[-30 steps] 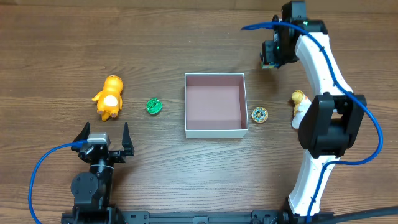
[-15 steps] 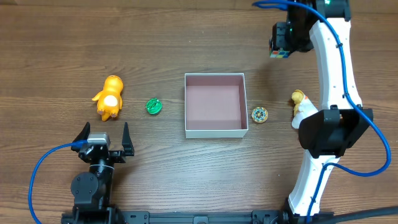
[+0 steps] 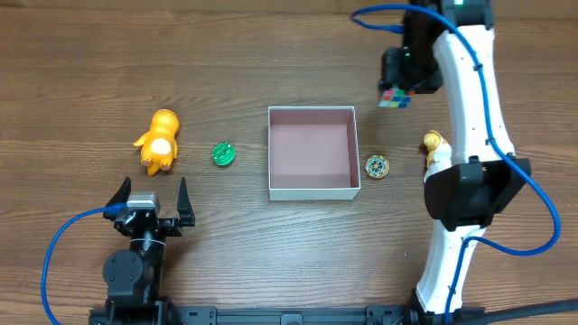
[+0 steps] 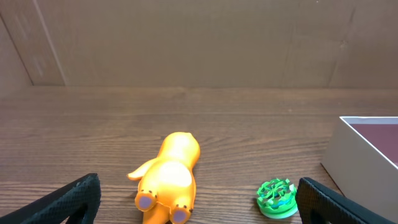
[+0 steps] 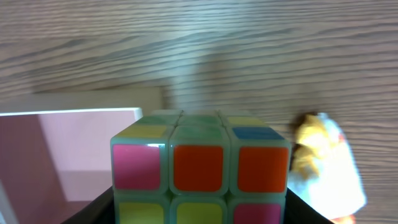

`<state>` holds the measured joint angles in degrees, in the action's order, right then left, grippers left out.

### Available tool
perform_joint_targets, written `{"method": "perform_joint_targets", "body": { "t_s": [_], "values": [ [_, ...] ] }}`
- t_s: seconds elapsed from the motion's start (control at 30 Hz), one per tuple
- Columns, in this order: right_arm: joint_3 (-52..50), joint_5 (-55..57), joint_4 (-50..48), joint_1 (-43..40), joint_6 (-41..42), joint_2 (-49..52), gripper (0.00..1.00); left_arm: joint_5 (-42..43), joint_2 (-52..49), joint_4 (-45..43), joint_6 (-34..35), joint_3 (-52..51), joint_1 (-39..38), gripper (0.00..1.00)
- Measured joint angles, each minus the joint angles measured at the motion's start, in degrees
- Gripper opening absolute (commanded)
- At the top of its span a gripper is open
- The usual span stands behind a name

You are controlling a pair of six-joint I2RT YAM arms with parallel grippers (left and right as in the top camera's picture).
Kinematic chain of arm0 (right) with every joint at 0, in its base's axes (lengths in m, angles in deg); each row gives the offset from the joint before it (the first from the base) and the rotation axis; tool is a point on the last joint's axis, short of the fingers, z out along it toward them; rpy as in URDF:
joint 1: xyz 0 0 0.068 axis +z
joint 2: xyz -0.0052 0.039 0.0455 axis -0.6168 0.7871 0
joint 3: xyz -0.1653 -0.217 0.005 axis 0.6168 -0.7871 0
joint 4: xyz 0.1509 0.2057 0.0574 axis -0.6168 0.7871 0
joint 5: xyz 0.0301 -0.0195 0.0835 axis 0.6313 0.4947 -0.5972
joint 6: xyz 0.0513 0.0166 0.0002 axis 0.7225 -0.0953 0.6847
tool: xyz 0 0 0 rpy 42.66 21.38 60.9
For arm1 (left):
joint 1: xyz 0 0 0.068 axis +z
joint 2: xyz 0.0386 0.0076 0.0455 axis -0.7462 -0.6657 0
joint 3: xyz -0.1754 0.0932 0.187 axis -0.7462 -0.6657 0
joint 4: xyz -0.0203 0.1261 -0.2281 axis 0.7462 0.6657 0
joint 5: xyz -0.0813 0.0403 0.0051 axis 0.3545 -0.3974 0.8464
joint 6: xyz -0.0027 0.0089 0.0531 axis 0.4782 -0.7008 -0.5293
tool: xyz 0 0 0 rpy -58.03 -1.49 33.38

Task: Pack container
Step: 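Lift the cube and carry it over the white box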

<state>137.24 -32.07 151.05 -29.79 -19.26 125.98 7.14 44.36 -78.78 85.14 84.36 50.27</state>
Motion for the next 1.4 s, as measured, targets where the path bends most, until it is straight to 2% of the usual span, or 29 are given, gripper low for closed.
{"method": "perform_joint_targets", "body": {
  "t_s": [0.5, 1.17, 1.4],
  "values": [
    [0.0, -1.88, 0.02, 13.38, 9.35, -0.57, 0.33, 0.0, 0.0, 0.0, 0.0, 0.0, 0.0, 1.0],
    [-2.32, -1.2, 0.0, 14.4, 10.34, -0.59, 0.33, 0.0, 0.0, 0.0, 0.0, 0.0, 0.0, 1.0],
    [-8.55, -0.74, -0.2, 14.4, 10.56, -1.01, 0.33, 0.0, 0.0, 0.0, 0.0, 0.0, 0.0, 1.0]
  ]
}}
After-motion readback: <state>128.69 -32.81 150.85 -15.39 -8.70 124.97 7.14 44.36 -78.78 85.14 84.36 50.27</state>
